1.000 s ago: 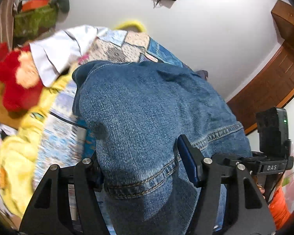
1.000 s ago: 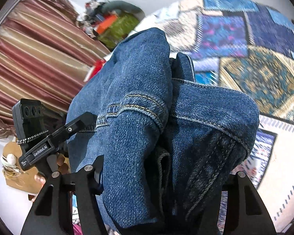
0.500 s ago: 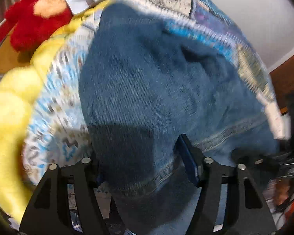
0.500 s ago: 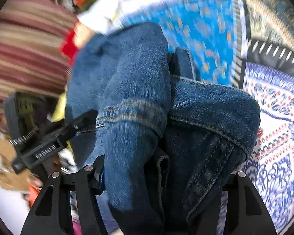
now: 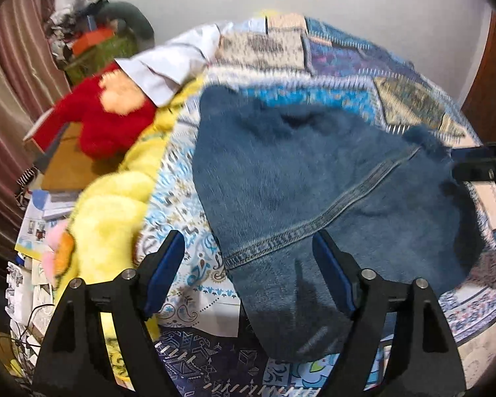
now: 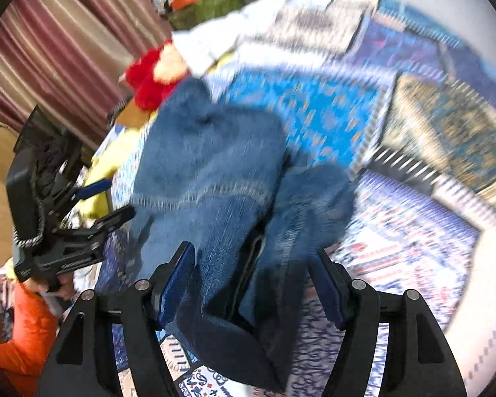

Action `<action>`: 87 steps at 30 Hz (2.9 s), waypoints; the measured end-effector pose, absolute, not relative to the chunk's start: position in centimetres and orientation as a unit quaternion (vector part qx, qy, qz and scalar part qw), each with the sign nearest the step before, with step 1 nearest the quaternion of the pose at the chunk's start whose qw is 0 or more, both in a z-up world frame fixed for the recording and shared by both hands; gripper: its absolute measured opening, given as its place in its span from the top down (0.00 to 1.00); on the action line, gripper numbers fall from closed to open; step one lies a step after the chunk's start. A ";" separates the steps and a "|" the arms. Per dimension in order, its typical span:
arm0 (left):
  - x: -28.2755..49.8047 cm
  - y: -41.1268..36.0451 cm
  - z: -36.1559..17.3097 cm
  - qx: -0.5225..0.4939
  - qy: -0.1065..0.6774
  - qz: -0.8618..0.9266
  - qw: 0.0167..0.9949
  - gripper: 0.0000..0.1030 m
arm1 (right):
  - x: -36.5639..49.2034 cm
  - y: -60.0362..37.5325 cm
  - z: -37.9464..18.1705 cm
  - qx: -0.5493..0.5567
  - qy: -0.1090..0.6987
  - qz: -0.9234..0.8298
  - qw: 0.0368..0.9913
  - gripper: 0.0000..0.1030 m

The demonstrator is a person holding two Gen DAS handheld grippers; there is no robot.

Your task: Fold large clothes

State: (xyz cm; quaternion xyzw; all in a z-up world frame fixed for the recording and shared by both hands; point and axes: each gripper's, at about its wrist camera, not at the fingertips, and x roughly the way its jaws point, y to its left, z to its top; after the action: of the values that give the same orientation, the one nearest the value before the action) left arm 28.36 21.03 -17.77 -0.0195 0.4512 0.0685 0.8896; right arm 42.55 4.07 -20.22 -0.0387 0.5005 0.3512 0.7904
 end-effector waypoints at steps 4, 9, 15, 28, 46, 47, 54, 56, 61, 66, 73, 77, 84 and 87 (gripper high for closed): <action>29.2 19.2 -17.7 -0.009 0.441 0.060 0.896 0.18 | 41.6 4.4 -17.7 -0.041 0.445 0.343 0.826 0.34; 31.5 16.6 -20.2 -0.024 0.461 0.046 0.886 0.17 | 40.3 8.7 -19.9 -0.099 0.440 0.368 0.813 0.34; 30.3 14.2 -22.7 0.009 0.466 0.051 0.883 0.16 | 40.5 5.7 -25.5 -0.102 0.479 0.357 0.796 0.31; 23.5 16.4 -21.0 -0.022 0.488 0.089 0.868 0.16 | 33.4 -0.2 -21.8 -0.110 0.474 0.321 0.812 0.31; 8.5 11.3 3.6 -0.029 0.144 0.083 0.986 0.16 | 16.6 -4.9 0.2 -0.012 0.153 0.349 0.925 0.31; 7.6 10.8 4.3 -0.026 0.126 0.083 0.988 0.16 | 15.4 -5.1 1.0 -0.005 0.136 0.348 0.927 0.31; 3.7 8.7 5.4 -0.022 0.071 0.091 0.993 0.16 | 10.4 -5.2 2.2 0.004 0.085 0.338 0.937 0.30; 3.4 8.8 5.2 -0.026 0.072 0.090 0.993 0.16 | 9.8 -5.1 1.8 0.004 0.084 0.328 0.941 0.30; 3.0 8.6 4.2 -0.033 0.079 0.108 0.991 0.01 | 8.6 -5.4 0.7 0.014 0.090 0.296 0.951 0.00; 3.5 9.3 3.5 -0.052 0.102 0.106 0.988 0.01 | 8.5 -5.5 0.2 0.010 0.102 0.284 0.953 0.00; 3.6 9.2 3.1 -0.056 0.109 0.104 0.987 0.01 | 9.1 -5.6 -0.1 0.010 0.112 0.281 0.953 0.00; 3.7 9.1 2.9 -0.054 0.112 0.106 0.987 0.01 | 9.3 -5.4 -0.4 0.007 0.114 0.282 0.952 0.00; 3.9 9.4 2.7 -0.058 0.118 0.110 0.985 0.01 | 9.3 -5.4 -0.6 0.007 0.120 0.283 0.952 0.00; 3.9 9.6 2.6 -0.062 0.119 0.111 0.985 0.01 | 9.3 -5.4 -0.6 0.005 0.118 0.281 0.952 0.00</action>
State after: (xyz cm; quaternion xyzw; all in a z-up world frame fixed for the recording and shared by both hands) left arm 3.86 9.62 2.56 -0.0616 0.1188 0.1114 0.9847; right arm 9.34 -5.44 -0.55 0.0053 0.1183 0.2813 0.9523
